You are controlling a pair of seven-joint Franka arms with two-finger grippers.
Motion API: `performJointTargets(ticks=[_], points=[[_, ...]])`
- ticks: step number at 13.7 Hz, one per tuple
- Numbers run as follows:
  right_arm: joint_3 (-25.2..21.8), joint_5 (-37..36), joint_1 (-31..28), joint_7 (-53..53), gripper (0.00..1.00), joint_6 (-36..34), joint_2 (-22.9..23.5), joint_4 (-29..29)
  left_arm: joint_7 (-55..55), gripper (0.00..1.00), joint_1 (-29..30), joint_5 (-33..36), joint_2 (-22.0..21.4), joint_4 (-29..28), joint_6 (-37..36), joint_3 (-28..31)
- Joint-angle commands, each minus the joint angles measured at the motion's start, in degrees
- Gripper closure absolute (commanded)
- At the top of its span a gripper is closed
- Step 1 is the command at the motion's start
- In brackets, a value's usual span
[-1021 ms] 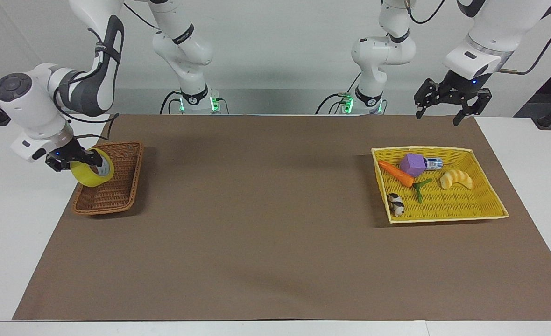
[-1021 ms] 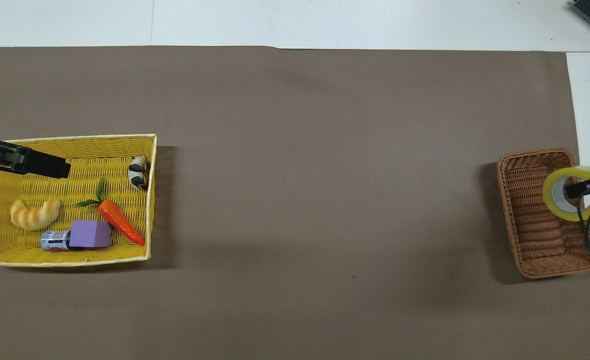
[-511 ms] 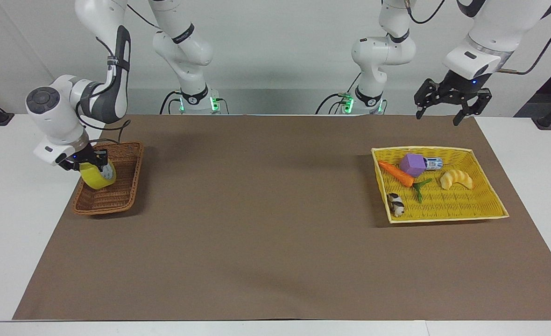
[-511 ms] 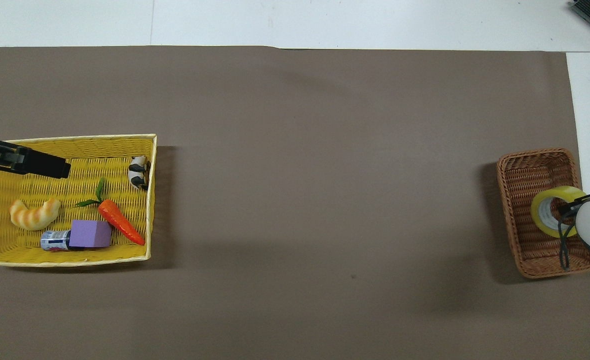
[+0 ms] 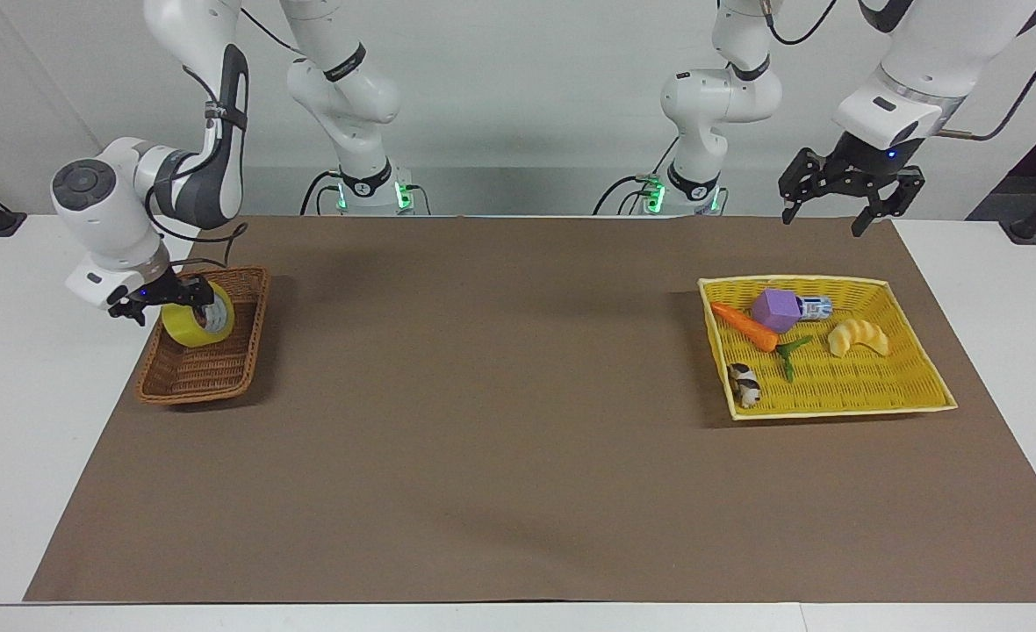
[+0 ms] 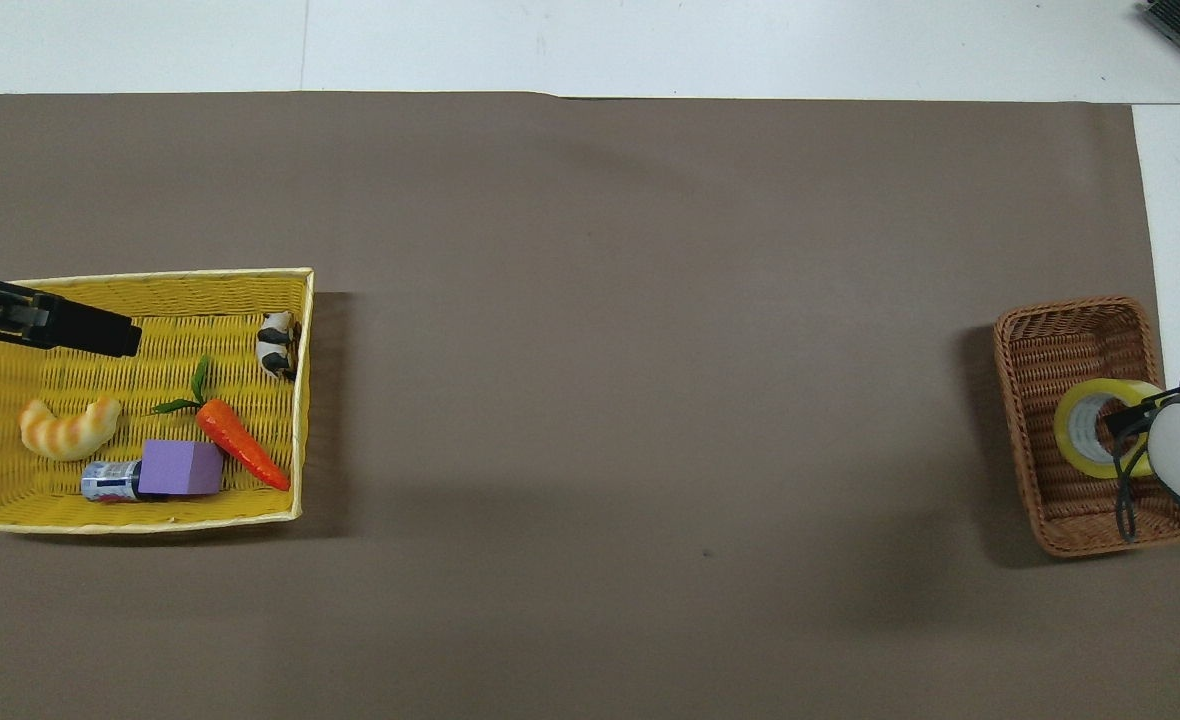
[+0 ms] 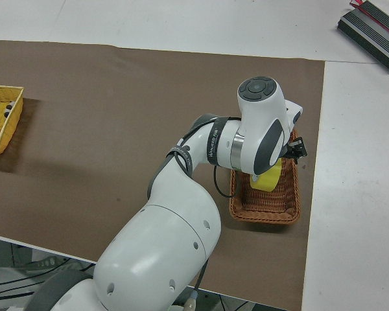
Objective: Move tape to another basket
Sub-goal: 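Lower the tape into the wicker basket and open the right gripper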
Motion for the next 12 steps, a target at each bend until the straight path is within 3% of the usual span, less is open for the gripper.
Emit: performJointTargets(ticks=[1,7,10,12], points=[[0.5,-1.1,-0.5,0.2,0.00,-0.5,-2.6,-2.5,0.3,0.00,0.8,1.0,-1.4,-1.4,-0.2,-0.5],[0.5,0.2,-1.8,-0.2,0.00,1.1,-1.8,-4.0,0.3,0.00,0.8,1.0,-1.4,-1.4,-0.2,-0.5],[0.3,12.2,-4.5,-10.1,0.00,0.1,-1.9,-3.6,0.3,0.00,0.8,1.0,-1.4,-1.4,-0.2,-0.5],[0.3,16.4,-5.0,-12.1,0.00,-0.2,-2.0,-3.5,0.3,0.00,0.8,1.0,-1.4,-1.4,-0.2,-0.5]])
